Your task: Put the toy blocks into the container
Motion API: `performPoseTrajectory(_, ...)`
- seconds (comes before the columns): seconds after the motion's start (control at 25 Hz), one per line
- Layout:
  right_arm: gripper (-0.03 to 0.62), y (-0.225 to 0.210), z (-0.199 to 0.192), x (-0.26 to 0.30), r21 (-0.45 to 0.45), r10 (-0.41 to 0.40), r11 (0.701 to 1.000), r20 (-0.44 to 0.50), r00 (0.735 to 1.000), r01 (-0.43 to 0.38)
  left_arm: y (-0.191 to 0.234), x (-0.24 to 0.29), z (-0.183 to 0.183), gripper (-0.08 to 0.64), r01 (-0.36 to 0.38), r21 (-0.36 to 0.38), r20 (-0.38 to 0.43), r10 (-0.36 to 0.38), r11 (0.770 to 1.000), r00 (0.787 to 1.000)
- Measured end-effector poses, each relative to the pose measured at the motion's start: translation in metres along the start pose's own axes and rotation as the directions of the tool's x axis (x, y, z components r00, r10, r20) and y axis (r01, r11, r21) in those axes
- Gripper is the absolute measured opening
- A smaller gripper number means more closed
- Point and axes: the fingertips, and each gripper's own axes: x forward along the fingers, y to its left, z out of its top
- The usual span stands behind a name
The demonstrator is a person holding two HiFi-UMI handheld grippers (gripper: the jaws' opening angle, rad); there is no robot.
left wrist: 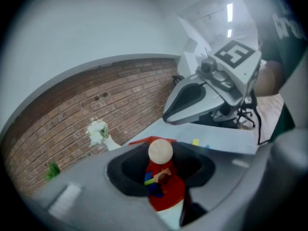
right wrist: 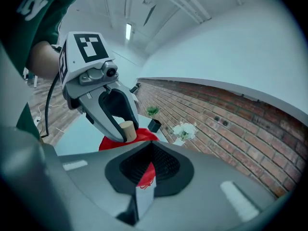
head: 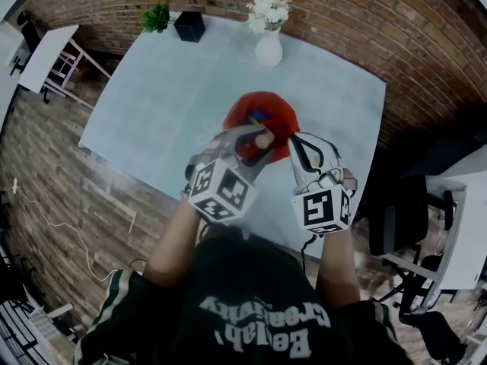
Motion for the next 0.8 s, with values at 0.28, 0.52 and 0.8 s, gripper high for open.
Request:
performPoseTrajectory(0.28, 0.006, 0.004, -0.003, 0.008, 0.008, 0.005, 1.0, -0.018, 1.0, -0.005, 0.003, 0.005, -0.015, 0.146, 0.0, 0.008, -0.025, 0.0, 1.0, 1.0)
performPoseTrajectory(0.52, 0.006, 0.002, -0.01, 0.008, 0.016, 0.0, 1.0, -0.034, 0.999, 0.001, 0.006, 0.014, -0.027, 0.193, -0.003, -0.016, -0.053, 0.002, 1.0, 0.999)
performPoseTrajectory(0.8, 0.006, -0.003, -0.017, 0.003, 0.022, -0.014, 1.0, -0.048, 0.999, 0.015, 0.0, 0.021, -0.026, 0.193, 0.026, -0.013, -0.054, -0.027, 1.0, 0.998)
